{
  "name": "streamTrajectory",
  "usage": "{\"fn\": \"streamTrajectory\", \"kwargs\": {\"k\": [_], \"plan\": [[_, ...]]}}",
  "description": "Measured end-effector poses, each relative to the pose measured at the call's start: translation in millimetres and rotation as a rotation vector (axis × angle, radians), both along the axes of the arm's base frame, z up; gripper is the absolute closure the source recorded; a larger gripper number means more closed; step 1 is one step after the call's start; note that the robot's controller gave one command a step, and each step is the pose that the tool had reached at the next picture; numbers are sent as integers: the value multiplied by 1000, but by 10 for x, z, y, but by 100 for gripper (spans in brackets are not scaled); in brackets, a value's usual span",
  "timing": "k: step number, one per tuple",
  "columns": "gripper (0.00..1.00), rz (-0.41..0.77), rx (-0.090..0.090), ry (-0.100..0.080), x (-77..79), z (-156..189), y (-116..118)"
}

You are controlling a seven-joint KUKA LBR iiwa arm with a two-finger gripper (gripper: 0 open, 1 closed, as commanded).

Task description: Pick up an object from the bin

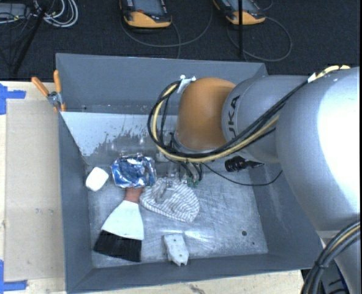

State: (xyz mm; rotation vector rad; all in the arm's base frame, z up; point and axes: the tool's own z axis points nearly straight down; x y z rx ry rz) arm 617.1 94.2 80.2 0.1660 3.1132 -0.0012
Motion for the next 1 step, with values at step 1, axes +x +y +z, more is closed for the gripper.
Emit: {"fn": "streamTrajectory", "kwargs": {"k": [1], "plan": [[100, -1, 6, 25, -56, -7, 29]]}}
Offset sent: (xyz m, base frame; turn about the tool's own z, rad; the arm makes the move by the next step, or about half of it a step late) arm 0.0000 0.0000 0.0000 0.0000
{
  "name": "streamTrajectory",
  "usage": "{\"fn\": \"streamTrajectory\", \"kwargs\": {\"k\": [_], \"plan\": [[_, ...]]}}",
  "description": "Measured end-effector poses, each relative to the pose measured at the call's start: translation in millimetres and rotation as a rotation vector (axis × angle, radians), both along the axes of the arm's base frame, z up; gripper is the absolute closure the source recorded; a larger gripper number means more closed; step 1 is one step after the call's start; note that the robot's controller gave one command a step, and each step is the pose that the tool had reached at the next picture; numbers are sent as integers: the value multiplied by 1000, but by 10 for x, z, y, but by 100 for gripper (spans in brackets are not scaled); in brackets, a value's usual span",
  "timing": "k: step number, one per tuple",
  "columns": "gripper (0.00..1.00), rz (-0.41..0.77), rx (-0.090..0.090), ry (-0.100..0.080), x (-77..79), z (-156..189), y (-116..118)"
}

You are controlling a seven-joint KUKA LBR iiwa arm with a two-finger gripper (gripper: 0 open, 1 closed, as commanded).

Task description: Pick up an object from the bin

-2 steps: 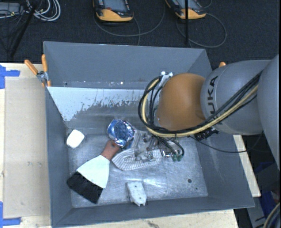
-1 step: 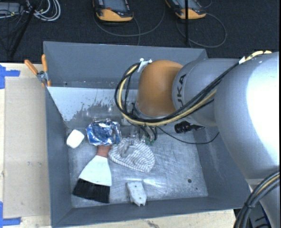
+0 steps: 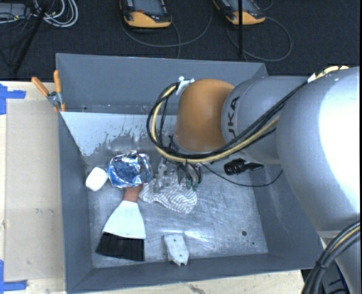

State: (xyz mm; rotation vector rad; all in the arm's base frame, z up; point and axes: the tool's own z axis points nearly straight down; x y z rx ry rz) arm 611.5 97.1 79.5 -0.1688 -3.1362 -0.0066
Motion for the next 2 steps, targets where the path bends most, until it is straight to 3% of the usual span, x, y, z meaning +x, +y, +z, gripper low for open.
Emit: {"fn": "streamTrajectory", "kwargs": {"k": [1, 2], "plan": [[100, 0, 0, 0, 0, 0, 0], [100, -56, -3, -3, -78, 1363, 83]]}}
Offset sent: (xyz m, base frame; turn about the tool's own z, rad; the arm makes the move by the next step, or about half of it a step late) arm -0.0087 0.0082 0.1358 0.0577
